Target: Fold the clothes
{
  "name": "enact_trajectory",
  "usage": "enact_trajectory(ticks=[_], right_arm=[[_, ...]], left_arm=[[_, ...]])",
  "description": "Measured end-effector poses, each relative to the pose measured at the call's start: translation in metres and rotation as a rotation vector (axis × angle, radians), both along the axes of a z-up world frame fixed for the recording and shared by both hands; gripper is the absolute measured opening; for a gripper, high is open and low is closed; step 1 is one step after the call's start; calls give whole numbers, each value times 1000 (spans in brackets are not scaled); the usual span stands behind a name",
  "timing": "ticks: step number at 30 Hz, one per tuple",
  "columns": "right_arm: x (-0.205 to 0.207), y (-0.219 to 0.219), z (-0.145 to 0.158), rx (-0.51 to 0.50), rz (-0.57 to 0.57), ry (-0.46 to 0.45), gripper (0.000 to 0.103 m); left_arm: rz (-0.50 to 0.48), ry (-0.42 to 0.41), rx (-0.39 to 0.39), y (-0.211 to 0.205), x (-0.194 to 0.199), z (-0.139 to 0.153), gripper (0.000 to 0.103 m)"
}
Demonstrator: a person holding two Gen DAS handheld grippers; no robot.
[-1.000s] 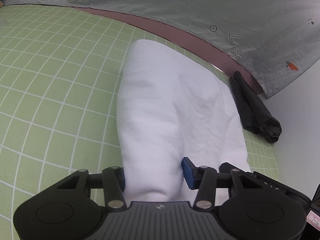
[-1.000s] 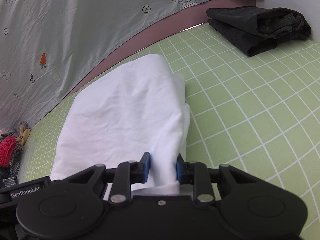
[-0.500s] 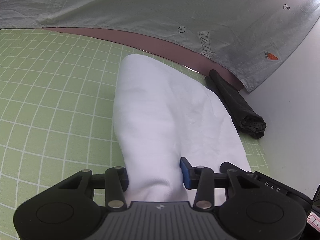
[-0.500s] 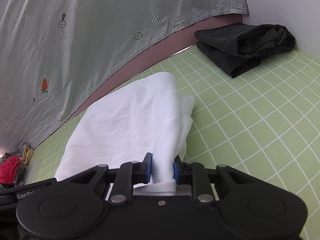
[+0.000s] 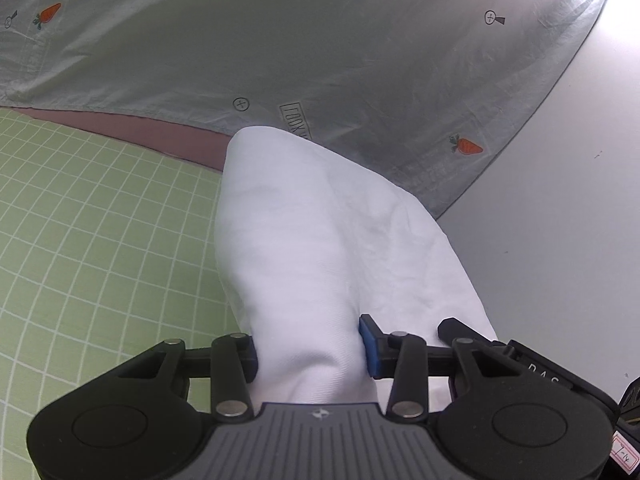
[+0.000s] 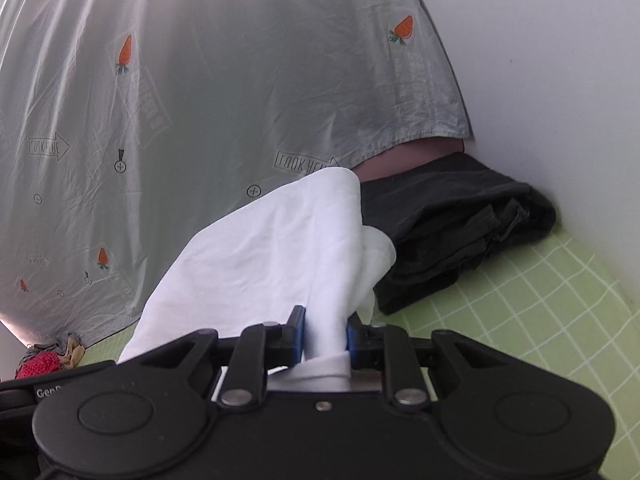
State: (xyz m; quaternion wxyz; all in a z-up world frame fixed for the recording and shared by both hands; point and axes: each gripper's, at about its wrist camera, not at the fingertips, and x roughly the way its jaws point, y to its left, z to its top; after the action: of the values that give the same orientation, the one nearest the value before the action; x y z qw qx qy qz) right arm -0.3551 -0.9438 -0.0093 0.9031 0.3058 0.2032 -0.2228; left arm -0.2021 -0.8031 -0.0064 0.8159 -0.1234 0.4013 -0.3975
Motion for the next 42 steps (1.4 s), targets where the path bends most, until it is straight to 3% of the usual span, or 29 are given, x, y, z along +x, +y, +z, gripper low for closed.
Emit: enact_trajectory(ticks=[4, 8, 10, 14, 17, 19, 22, 25, 28, 30, 33, 35, 36, 38, 40, 42], right_arm=[[-2, -57, 32, -130, 5, -13, 20], [9, -108, 57, -255, -9, -35, 20], [16, -130, 65, -285, -19, -52, 20], [45, -178, 50, -338, -42, -52, 21], [79, -202, 8, -427, -58, 116, 40], [87, -202, -15, -453, -67, 180, 43], [78, -187, -30, -471, -60, 177, 45], [74, -181, -45, -386, -23, 173, 45], [78, -172, -66, -389, -19, 235, 45], [74, -165, -61, -391, -33, 245, 50], [63, -147, -51, -408, -66, 250, 76], [48, -134, -46, -420, -103, 241, 78], [39, -127, -43, -418, -111, 236, 80], [22, -113, -36, -402, -130, 224, 82], [5, -104, -29, -360, -130, 222, 96], [-13, -93, -21, -328, -119, 230, 98]], left_arm=[[-6, -6, -96, -69, 12, 14, 43], [-16, -66, -146, -122, 25, 27, 44], [-6, -49, -173, -151, 39, 18, 47], [12, -34, 1, -201, 69, -27, 59], [68, -37, 125, -195, 65, -55, 59], [92, -37, 98, -180, 58, -58, 75], [101, -72, 139, -171, 50, -60, 80], [84, -91, 189, -169, 45, -68, 85], [57, -140, 209, -165, 40, -64, 87], [42, -190, 221, -158, 28, -55, 87], [7, -273, 227, -146, 3, -40, 88], [-17, -326, 211, -135, -17, -29, 93], [-30, -348, 195, -128, -27, -23, 102], [-58, -379, 165, -114, -48, -11, 103], [-92, -383, 148, -98, -67, 0, 103], [-116, -387, 157, -84, -83, 7, 103]])
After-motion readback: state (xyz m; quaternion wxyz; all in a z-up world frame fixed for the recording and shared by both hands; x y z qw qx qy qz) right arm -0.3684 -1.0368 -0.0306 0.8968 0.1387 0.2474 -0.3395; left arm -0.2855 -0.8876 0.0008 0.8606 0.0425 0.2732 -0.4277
